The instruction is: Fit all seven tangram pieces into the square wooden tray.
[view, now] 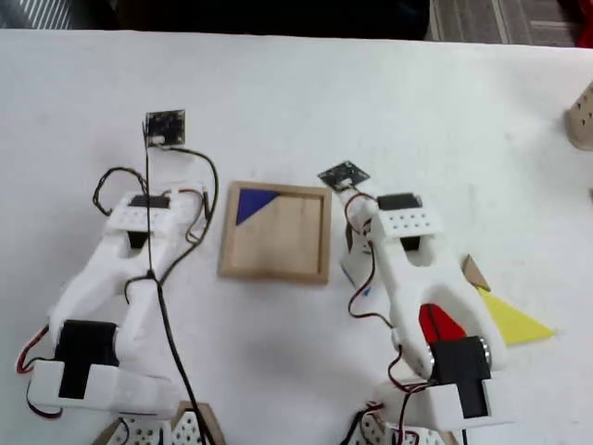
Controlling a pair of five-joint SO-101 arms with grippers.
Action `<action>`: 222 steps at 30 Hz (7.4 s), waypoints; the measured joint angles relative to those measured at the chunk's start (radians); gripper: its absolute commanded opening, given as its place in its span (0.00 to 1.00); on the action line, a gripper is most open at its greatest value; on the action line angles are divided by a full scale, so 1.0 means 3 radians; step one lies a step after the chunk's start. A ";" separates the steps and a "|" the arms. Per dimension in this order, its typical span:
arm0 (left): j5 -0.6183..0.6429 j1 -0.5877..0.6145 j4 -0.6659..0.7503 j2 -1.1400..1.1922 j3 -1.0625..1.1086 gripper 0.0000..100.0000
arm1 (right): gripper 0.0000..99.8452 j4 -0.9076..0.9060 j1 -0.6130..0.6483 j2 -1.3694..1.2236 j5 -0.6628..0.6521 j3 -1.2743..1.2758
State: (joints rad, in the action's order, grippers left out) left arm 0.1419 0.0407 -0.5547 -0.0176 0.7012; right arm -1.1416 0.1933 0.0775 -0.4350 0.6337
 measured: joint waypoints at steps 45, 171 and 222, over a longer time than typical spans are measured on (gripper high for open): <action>0.0000 0.0000 0.0000 0.0000 0.0000 0.02 | 0.02 0.0486 0.0036 -0.0138 0.0363 0.0276; 0.0721 -0.2010 0.0164 -0.0179 0.0455 0.02 | 0.02 0.0378 -0.1708 -0.0031 0.0568 0.0189; 0.0885 -0.1468 -0.0102 0.1217 -0.1135 0.02 | 0.02 0.0378 -0.1708 -0.0031 0.0568 0.0199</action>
State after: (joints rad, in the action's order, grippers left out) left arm 0.4074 -0.3997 -0.5854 0.3475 0.3606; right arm -1.0280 -0.3191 0.0683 -0.2647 0.6935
